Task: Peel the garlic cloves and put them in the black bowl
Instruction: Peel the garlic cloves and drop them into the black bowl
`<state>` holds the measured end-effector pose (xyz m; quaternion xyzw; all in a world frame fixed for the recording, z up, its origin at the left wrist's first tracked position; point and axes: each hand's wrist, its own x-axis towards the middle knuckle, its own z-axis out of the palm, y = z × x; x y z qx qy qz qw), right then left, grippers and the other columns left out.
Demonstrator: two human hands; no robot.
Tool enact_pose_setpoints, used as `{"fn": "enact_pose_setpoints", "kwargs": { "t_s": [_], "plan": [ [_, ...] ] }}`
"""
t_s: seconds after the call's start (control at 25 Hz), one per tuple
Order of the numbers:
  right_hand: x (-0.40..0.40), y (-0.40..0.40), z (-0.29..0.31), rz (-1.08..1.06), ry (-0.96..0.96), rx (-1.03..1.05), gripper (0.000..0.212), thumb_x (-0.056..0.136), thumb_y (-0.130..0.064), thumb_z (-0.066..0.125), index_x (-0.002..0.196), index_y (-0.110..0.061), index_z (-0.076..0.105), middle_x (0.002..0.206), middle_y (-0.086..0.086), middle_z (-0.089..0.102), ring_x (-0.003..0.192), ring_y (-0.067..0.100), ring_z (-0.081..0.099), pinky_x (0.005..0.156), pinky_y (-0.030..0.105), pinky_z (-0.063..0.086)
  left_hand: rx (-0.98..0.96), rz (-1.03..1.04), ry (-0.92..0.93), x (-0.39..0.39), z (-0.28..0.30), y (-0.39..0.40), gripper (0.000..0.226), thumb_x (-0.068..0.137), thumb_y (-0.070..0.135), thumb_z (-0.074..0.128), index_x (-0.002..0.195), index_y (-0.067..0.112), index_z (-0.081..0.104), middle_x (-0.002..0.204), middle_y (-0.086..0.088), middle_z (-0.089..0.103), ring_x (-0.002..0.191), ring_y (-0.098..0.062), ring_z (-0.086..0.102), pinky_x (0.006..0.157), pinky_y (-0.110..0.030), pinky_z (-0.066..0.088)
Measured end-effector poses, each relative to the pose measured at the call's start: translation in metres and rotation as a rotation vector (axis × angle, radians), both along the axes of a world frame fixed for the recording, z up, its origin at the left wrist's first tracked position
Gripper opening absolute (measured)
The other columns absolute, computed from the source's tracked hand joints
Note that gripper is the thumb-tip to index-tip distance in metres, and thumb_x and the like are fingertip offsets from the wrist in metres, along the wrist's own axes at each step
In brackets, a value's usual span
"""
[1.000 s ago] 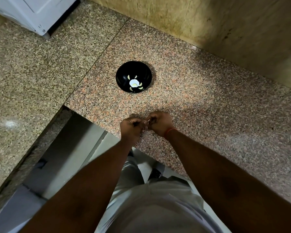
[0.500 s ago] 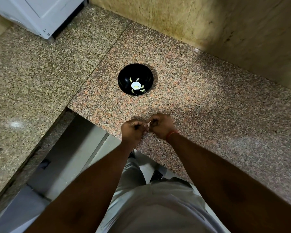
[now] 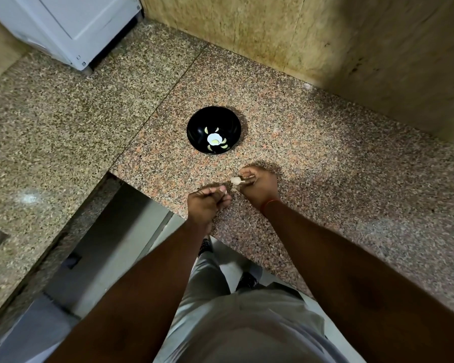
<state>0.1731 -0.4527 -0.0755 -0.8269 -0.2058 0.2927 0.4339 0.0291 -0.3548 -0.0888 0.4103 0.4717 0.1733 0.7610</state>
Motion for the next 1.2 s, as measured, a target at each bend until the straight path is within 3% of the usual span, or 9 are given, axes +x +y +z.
{"fn": "enact_pose_setpoints", "kwargs": {
  "t_s": [0.12, 0.24, 0.44, 0.76, 0.88, 1.08, 1.2],
  "plan": [
    [-0.015, -0.009, 0.002, 0.024, -0.276, -0.01, 0.028, 0.083, -0.008, 0.072, 0.11, -0.017, 0.073, 0.104, -0.005, 0.072, 0.083, 0.002, 0.065, 0.074, 0.016, 0.056, -0.055, 0.05, -0.014, 0.001, 0.006, -0.006, 0.011, 0.09, -0.001, 0.071, 0.099, -0.008, 0.071, 0.083, -0.018, 0.075, 0.073, -0.029, 0.074, 0.071, -0.036, 0.064],
    [-0.031, -0.02, -0.001, 0.102, -0.451, 0.01, 0.011, 0.085, -0.016, 0.076, 0.095, -0.018, 0.077, 0.091, -0.006, 0.074, 0.075, 0.005, 0.066, 0.071, 0.02, 0.055, -0.062, 0.039, 0.035, 0.0, 0.005, -0.013, 0.015, 0.089, 0.003, 0.074, 0.099, -0.008, 0.072, 0.079, -0.018, 0.073, 0.065, -0.025, 0.069, 0.062, -0.031, 0.063],
    [-0.041, -0.023, -0.013, 0.095, 0.006, 0.124, 0.012, 0.079, -0.007, 0.085, 0.086, -0.017, 0.082, 0.08, -0.009, 0.078, 0.074, 0.005, 0.074, 0.076, 0.026, 0.061, -0.053, 0.015, 0.099, 0.0, 0.006, -0.019, 0.012, 0.088, 0.005, 0.075, 0.092, -0.006, 0.075, 0.071, -0.013, 0.073, 0.059, -0.019, 0.066, 0.058, -0.026, 0.059],
    [-0.042, -0.022, -0.024, 0.002, 0.263, 0.087, 0.007, 0.078, -0.01, 0.082, 0.078, -0.017, 0.08, 0.079, 0.003, 0.078, 0.082, 0.027, 0.076, 0.081, 0.05, 0.063, 0.074, -0.014, 0.15, -0.002, 0.003, -0.026, 0.018, 0.092, 0.001, 0.071, 0.088, -0.016, 0.068, 0.069, -0.02, 0.064, 0.05, -0.016, 0.057, 0.052, -0.029, 0.052],
    [-0.043, -0.022, -0.025, -0.057, 0.371, 0.092, 0.009, 0.082, -0.004, 0.076, 0.079, -0.012, 0.078, 0.082, 0.012, 0.077, 0.083, 0.033, 0.075, 0.079, 0.054, 0.063, 0.075, 0.005, 0.153, 0.001, 0.004, -0.033, 0.016, 0.095, 0.002, 0.068, 0.085, -0.011, 0.066, 0.064, -0.018, 0.058, 0.05, -0.019, 0.054, 0.051, -0.031, 0.053],
    [-0.044, -0.018, -0.025, -0.048, 0.312, 0.078, 0.004, 0.084, -0.009, 0.074, 0.081, -0.012, 0.076, 0.08, 0.012, 0.076, 0.083, 0.037, 0.075, 0.077, 0.054, 0.063, 0.084, 0.019, 0.167, 0.009, 0.009, -0.034, 0.02, 0.096, 0.004, 0.068, 0.076, 0.001, 0.065, 0.064, -0.015, 0.06, 0.05, -0.021, 0.056, 0.046, -0.032, 0.053],
    [-0.046, -0.019, -0.022, 0.015, 0.165, 0.037, 0.009, 0.085, -0.006, 0.074, 0.08, -0.012, 0.077, 0.075, 0.004, 0.076, 0.077, 0.026, 0.075, 0.076, 0.044, 0.064, 0.101, 0.004, 0.193, 0.008, 0.005, -0.032, 0.02, 0.095, 0.003, 0.068, 0.076, 0.001, 0.064, 0.066, -0.017, 0.059, 0.053, -0.022, 0.055, 0.05, -0.034, 0.054]
  ]
}}
